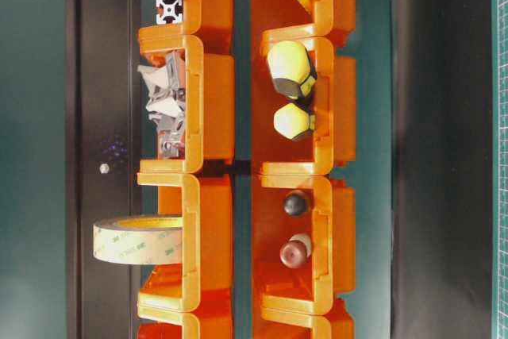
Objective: Pick vinyl tape from container rack with left arm.
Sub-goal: 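Reach the left gripper into the top-left bin around the red tape roll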
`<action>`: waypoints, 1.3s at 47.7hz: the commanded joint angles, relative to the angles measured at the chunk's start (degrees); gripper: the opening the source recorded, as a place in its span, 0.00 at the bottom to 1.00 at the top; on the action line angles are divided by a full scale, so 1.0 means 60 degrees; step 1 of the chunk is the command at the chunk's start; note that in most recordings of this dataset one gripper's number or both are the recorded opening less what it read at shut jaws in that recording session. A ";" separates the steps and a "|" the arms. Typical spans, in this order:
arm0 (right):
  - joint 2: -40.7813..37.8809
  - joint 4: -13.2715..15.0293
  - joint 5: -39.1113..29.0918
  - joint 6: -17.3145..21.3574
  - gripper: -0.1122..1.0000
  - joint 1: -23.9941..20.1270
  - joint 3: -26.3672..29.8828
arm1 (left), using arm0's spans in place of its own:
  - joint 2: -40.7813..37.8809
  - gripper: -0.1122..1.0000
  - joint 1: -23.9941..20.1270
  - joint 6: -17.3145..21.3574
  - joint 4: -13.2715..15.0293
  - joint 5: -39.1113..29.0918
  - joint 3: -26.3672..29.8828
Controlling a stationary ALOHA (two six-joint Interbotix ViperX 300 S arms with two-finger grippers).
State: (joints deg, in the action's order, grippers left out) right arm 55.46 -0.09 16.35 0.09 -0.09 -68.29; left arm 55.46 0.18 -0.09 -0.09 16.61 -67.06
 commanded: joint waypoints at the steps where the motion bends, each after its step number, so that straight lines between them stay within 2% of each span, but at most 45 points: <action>1: -0.0073 -0.0015 0.0190 0.0000 0.12 0.0029 0.0322 | -0.0103 0.15 0.0015 -0.0396 -0.0513 -0.1260 0.1172; 4: -0.0059 -0.0015 0.0352 0.0000 0.14 0.0059 0.0308 | -0.0190 0.14 0.0015 -0.0513 -0.0527 -0.2578 0.1919; 6: -0.0059 -0.0015 0.0469 0.0000 0.11 0.0073 0.0308 | -0.0293 0.11 0.0015 -0.0571 -0.0527 -0.3516 0.2446; 14: -0.0059 -0.0015 0.0674 0.0015 0.10 0.0073 0.0308 | -0.0747 0.10 -0.0044 -0.0571 -0.0586 -0.6826 0.4658; 24: -0.0117 -0.0015 0.0703 0.0015 0.10 0.0073 0.0293 | -0.1978 0.10 -0.0337 -0.0439 -0.0703 -1.0020 0.7163; 29: -0.0117 -0.0015 0.0703 0.0029 0.10 0.0073 0.0293 | -0.2725 0.10 -0.0542 -0.0146 -0.0718 -1.1528 0.8291; 35: -0.0117 -0.0015 0.0674 0.0029 0.10 0.0044 0.0293 | -0.3560 0.10 -0.0908 0.0630 -0.0776 -1.3330 0.9551; 42: -0.0117 -0.0015 0.0645 0.0029 0.10 0.0000 0.0293 | -0.4204 0.10 -0.1436 0.1699 -0.0762 -1.5044 1.0444; 48: -0.0117 -0.0029 0.0615 0.0029 0.10 0.0000 0.0293 | -0.4717 0.10 -0.1875 0.2241 -0.0776 -1.6172 1.0811; 57: -0.0117 -0.0015 0.0601 0.0029 0.10 0.0000 0.0293 | -0.5229 0.11 -0.2212 0.2476 -0.0791 -1.6934 1.1045; 62: -0.0117 -0.0029 0.0601 0.0029 0.10 0.0000 0.0293 | -0.5332 0.19 -0.2329 0.2563 -0.0806 -1.6948 1.1001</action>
State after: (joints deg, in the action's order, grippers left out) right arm 55.20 -0.18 19.69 0.26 0.00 -68.38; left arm 23.47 -13.10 15.12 -4.75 -84.99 -2.46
